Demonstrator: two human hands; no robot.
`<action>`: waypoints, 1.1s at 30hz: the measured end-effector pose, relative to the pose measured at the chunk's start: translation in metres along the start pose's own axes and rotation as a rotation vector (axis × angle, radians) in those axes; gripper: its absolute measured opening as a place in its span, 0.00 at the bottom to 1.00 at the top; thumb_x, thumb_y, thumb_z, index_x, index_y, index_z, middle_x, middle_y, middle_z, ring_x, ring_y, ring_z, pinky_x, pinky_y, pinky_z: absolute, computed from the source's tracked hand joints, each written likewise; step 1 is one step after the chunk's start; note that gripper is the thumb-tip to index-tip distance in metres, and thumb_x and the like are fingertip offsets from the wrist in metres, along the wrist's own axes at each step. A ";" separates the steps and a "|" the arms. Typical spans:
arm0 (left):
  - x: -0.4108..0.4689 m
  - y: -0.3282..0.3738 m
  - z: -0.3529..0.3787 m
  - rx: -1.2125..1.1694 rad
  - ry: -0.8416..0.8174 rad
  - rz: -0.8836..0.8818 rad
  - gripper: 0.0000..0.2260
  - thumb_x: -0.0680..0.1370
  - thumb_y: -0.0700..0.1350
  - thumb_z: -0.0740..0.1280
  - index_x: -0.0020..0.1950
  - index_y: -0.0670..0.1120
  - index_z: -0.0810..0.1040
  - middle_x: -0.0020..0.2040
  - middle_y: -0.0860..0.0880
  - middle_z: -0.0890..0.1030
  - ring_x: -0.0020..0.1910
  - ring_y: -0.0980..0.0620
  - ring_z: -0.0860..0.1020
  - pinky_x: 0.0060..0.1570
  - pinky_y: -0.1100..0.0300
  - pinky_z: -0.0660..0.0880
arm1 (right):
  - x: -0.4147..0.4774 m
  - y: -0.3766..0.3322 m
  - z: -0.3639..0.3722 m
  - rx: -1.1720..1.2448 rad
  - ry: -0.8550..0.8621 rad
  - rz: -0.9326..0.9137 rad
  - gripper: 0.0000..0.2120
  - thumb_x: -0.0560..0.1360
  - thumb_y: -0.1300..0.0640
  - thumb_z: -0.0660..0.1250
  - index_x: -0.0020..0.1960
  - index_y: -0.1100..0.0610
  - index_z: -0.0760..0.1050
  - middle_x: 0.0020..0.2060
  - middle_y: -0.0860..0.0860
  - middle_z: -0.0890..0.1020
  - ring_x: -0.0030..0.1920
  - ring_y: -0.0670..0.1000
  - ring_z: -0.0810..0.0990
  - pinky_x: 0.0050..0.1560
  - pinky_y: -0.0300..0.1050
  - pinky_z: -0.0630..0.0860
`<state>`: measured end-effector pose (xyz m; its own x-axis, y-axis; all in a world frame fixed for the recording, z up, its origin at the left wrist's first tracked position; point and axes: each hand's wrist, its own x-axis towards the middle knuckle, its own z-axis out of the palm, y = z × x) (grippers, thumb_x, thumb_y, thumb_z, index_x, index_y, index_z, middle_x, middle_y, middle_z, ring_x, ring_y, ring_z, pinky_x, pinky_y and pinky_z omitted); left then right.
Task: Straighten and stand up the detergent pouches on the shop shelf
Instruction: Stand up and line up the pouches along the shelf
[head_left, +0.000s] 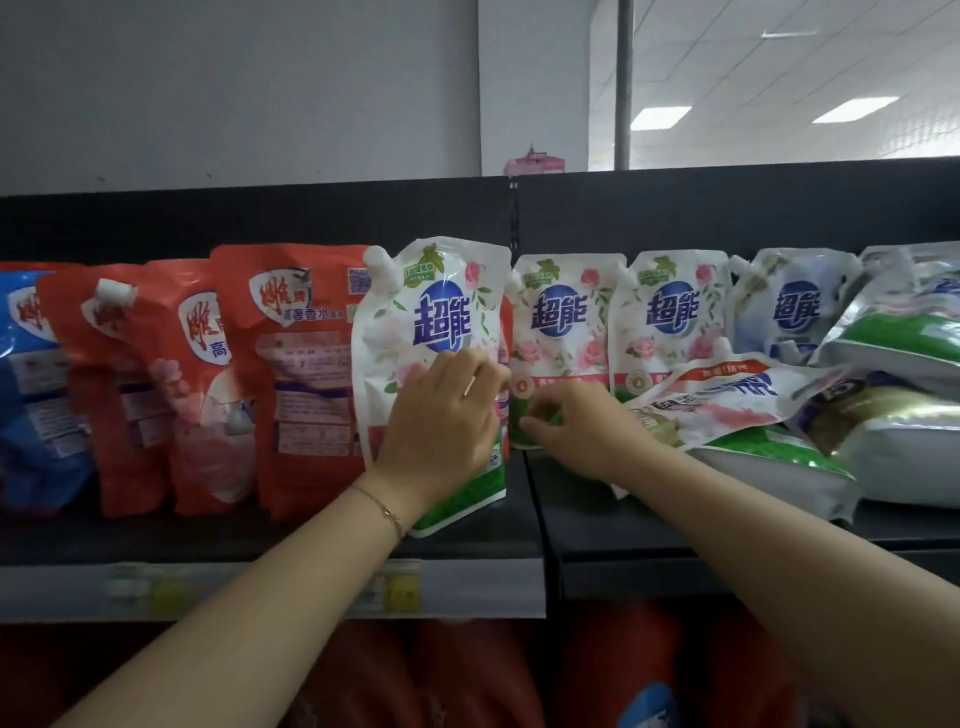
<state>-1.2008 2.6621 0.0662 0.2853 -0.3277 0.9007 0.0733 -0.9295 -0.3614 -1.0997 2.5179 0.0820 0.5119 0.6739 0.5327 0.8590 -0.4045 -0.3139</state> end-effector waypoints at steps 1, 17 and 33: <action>0.002 0.006 0.005 -0.038 -0.026 0.007 0.12 0.69 0.36 0.68 0.51 0.43 0.72 0.47 0.45 0.74 0.45 0.48 0.72 0.40 0.55 0.73 | -0.003 0.004 -0.004 -0.044 0.029 -0.006 0.09 0.77 0.51 0.66 0.45 0.56 0.79 0.41 0.50 0.81 0.41 0.52 0.79 0.45 0.52 0.79; 0.066 0.115 0.099 -0.411 -0.801 -0.310 0.28 0.79 0.59 0.59 0.75 0.48 0.59 0.73 0.47 0.65 0.71 0.44 0.65 0.67 0.41 0.63 | -0.048 0.086 -0.065 -0.313 0.240 0.172 0.18 0.76 0.51 0.63 0.30 0.50 0.63 0.31 0.46 0.72 0.36 0.51 0.72 0.35 0.44 0.65; 0.123 0.149 0.128 -0.579 -0.794 -0.468 0.12 0.77 0.51 0.64 0.57 0.47 0.74 0.55 0.47 0.76 0.53 0.46 0.75 0.56 0.49 0.74 | -0.060 0.125 -0.085 -0.292 0.424 0.191 0.10 0.76 0.53 0.64 0.36 0.54 0.73 0.35 0.44 0.68 0.39 0.51 0.71 0.35 0.44 0.61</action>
<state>-1.0323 2.5044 0.0925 0.8976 0.0892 0.4317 -0.0665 -0.9407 0.3327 -1.0235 2.3747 0.0776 0.5602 0.2878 0.7768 0.6833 -0.6906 -0.2370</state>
